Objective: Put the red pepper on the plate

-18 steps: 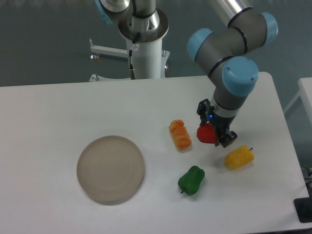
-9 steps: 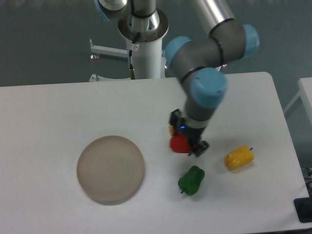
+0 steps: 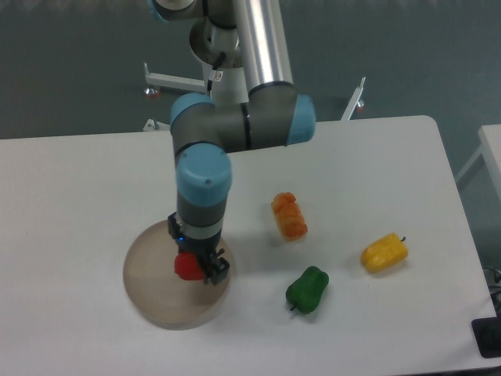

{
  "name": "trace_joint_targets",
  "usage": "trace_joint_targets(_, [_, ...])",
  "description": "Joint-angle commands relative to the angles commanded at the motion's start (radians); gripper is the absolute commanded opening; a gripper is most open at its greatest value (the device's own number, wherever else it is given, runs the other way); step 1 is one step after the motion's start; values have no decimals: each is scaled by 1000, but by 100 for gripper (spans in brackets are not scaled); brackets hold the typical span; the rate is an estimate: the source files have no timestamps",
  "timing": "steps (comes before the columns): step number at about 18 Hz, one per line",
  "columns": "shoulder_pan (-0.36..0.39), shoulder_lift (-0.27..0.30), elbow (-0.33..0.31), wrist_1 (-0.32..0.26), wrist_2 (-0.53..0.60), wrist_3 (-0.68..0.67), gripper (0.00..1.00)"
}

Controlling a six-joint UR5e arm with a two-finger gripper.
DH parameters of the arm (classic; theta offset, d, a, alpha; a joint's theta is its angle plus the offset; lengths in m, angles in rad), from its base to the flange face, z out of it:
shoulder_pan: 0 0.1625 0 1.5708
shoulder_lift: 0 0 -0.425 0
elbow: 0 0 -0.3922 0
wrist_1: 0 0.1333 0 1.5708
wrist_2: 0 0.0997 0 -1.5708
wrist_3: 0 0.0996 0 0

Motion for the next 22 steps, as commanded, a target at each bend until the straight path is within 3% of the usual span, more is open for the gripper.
trace_joint_targets(5, [-20, -29, 0, 0, 0, 0, 41])
trace_joint_targets(6, [-20, -31, -2, 2, -2, 3, 54])
trace_joint_targets(7, [-20, -29, -8, 5, -3, 12, 81])
trace_joint_targets(8, [-20, -28, -20, 12, -5, 18, 97])
trace_joint_targets(13, [-6, 6, -2, 23, 0, 17, 100])
trace_joint_targets(17, [89, 54, 17, 11, -3, 32, 100])
trace_joint_targets(22, [199, 104, 21, -55, -2, 161, 100])
